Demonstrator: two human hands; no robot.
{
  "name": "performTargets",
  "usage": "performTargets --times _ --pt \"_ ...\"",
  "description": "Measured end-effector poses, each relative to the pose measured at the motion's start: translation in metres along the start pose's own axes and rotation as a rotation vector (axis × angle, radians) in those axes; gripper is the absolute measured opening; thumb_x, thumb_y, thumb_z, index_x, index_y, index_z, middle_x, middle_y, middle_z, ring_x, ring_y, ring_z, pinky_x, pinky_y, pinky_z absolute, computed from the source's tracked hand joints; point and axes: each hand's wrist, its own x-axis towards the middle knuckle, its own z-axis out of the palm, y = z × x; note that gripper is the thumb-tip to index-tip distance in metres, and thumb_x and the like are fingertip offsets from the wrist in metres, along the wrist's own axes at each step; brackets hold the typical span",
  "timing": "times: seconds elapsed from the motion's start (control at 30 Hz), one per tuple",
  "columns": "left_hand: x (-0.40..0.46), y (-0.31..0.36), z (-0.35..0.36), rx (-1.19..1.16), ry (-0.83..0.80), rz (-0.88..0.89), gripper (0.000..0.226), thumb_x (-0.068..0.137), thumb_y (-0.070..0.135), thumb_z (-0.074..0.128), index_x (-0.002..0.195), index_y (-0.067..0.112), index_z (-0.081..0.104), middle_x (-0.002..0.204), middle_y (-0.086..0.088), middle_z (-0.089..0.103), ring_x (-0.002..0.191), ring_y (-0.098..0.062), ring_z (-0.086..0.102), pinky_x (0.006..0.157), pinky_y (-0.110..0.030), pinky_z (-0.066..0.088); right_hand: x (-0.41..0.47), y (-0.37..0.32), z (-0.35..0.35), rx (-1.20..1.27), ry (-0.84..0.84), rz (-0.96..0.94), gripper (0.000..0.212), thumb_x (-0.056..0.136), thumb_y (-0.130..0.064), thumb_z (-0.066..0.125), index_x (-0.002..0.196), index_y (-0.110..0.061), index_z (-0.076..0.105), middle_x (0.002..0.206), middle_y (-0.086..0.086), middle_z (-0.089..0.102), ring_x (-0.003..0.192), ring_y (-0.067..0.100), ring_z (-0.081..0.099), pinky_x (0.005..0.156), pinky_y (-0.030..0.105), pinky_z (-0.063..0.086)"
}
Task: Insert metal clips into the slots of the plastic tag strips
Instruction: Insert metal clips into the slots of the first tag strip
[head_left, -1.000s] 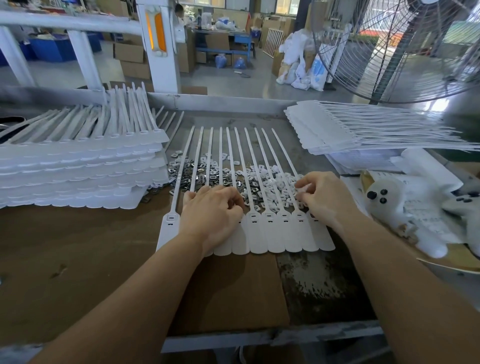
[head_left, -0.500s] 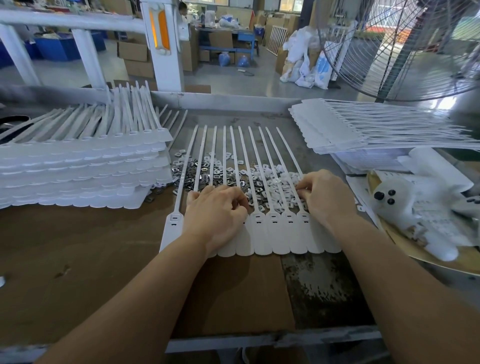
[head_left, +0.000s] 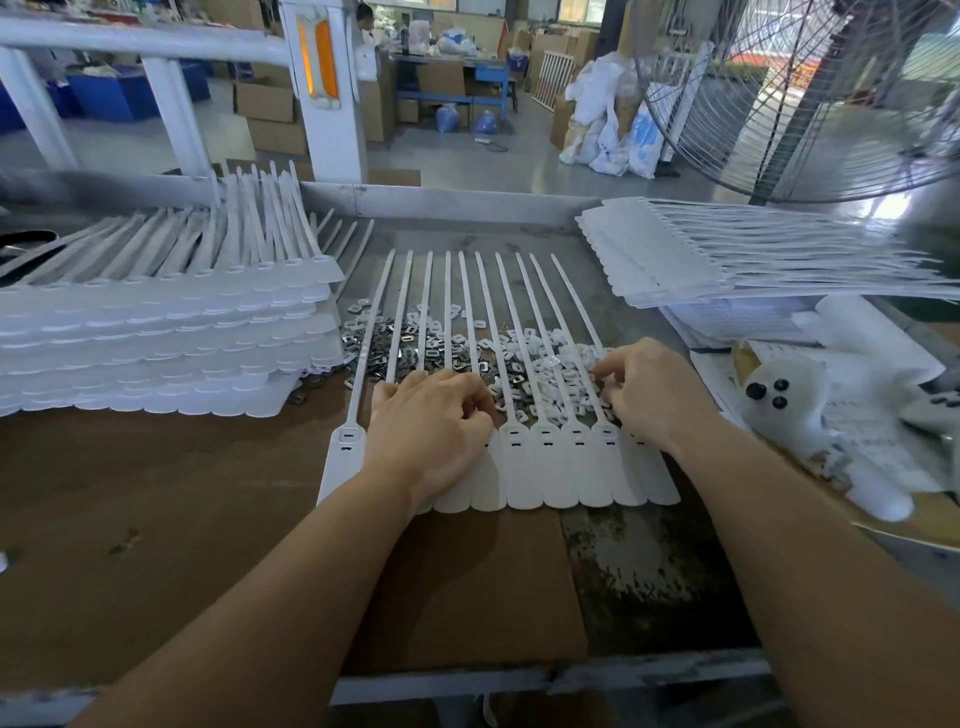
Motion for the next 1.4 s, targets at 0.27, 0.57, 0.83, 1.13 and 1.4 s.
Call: performTargets --times 0.27,0.57,0.83,1.13,1.4 --pt "0.0 -0.001 0.0 0.011 -0.007 -0.001 0.015 0.084 0.027 0.044 0.081 0.039 0.053 0.078 0.021 0.043 0.091 -0.007 0.037 0.085 -0.028 0.016 -0.001 0.0 -0.001 -0.047 0.0 -0.017 0.026 0.08 0.006 0.055 0.087 -0.008 0.076 0.097 0.013 0.069 0.086 0.028 0.063 0.08 0.039 0.053" --pt "0.0 0.0 -0.001 0.002 -0.007 -0.003 0.015 0.084 0.027 0.045 0.08 0.038 0.054 0.081 0.019 0.047 0.091 -0.008 0.038 0.084 -0.029 0.016 0.0 0.003 0.002 0.058 0.021 0.031 0.028 0.083 0.002 0.053 0.092 -0.014 0.075 0.093 0.0 0.067 0.084 0.019 0.062 0.079 0.031 0.051" --pt "0.0 0.0 0.0 0.001 -0.005 -0.002 0.017 0.083 0.026 0.045 0.075 0.04 0.049 0.077 0.021 0.044 0.091 -0.008 0.037 0.085 -0.029 0.016 -0.004 0.005 -0.007 0.199 -0.071 0.033 0.015 0.077 -0.003 0.068 0.084 -0.013 0.076 0.074 -0.007 0.063 0.062 0.004 0.057 0.062 0.021 0.047" --pt "0.0 0.0 -0.001 0.005 -0.012 -0.001 0.015 0.084 0.027 0.045 0.077 0.039 0.052 0.081 0.019 0.046 0.092 -0.007 0.037 0.085 -0.029 0.016 -0.003 0.007 0.002 0.113 0.022 -0.007 0.01 0.083 -0.013 0.067 0.09 -0.016 0.073 0.071 -0.012 0.054 0.069 0.008 0.05 0.069 0.023 0.038" --pt "0.0 0.0 -0.001 0.004 -0.015 -0.004 0.019 0.084 0.028 0.045 0.072 0.041 0.048 0.079 0.02 0.044 0.092 -0.007 0.037 0.085 -0.029 0.015 -0.002 0.007 0.008 0.046 0.081 -0.024 0.011 0.086 -0.017 0.066 0.095 -0.016 0.073 0.093 0.004 0.064 0.074 0.015 0.054 0.073 0.029 0.047"
